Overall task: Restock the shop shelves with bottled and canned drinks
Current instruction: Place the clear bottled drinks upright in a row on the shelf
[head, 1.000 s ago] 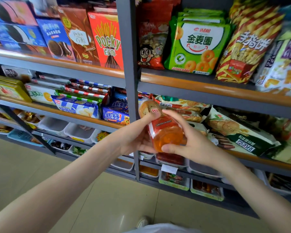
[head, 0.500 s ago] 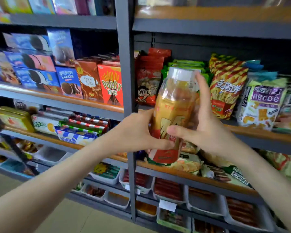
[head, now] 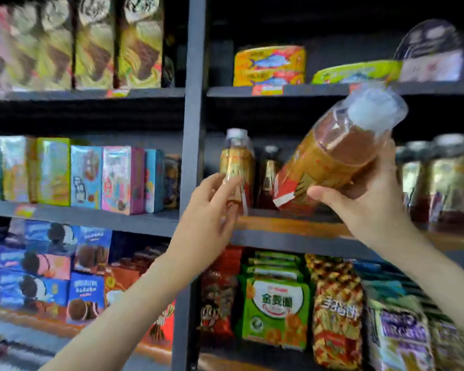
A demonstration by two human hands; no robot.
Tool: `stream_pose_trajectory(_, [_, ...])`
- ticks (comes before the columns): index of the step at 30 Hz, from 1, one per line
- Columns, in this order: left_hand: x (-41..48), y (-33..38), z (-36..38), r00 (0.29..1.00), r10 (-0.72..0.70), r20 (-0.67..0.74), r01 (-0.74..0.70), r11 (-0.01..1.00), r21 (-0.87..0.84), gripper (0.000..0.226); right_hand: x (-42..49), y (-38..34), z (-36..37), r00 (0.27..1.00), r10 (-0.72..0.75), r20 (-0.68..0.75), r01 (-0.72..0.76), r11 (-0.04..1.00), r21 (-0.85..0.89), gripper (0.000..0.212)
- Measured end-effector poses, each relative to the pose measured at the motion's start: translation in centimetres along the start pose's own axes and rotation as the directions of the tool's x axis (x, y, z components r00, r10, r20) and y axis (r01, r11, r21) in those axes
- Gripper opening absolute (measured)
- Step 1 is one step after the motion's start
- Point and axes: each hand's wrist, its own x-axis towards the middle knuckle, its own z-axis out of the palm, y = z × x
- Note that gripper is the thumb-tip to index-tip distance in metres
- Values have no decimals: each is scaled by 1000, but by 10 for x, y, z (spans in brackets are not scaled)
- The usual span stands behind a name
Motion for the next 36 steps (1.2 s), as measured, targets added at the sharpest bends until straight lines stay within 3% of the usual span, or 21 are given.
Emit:
stream_pose_trajectory(3, [23, -3, 15, 994, -105, 11, 104, 993, 57, 55, 23, 23, 1, 989, 101, 111, -95, 994, -56, 88])
stream_pose_trajectory(7, [51, -7, 26, 947, -273, 170, 252, 958, 136, 76, 56, 50, 9, 921, 336, 199, -312, 939, -142, 82])
stream_pose_trajectory(11, [69, -14, 31, 933, -269, 239, 247, 962, 117, 90, 88, 70, 33, 831, 505, 231, -476, 862, -173, 79])
stream_pose_trajectory(16, [74, -25, 41, 934, -236, 269, 218, 971, 94, 88, 90, 120, 67, 731, 644, 224, -578, 760, -297, 91])
stream_pose_trajectory(23, [73, -33, 47, 950, -184, 254, 157, 980, 123, 85, 107, 160, 80, 769, 525, 365, -348, 822, -450, 131])
stream_pose_trajectory(31, [72, -31, 46, 969, -141, 202, 98, 973, 208, 82, 119, 194, 85, 744, 519, 420, -286, 816, -502, 127])
stream_pose_trajectory(36, [85, -24, 59, 996, 88, 13, -86, 917, 389, 73, 128, 206, 47, 717, 543, 438, -214, 769, -603, 122])
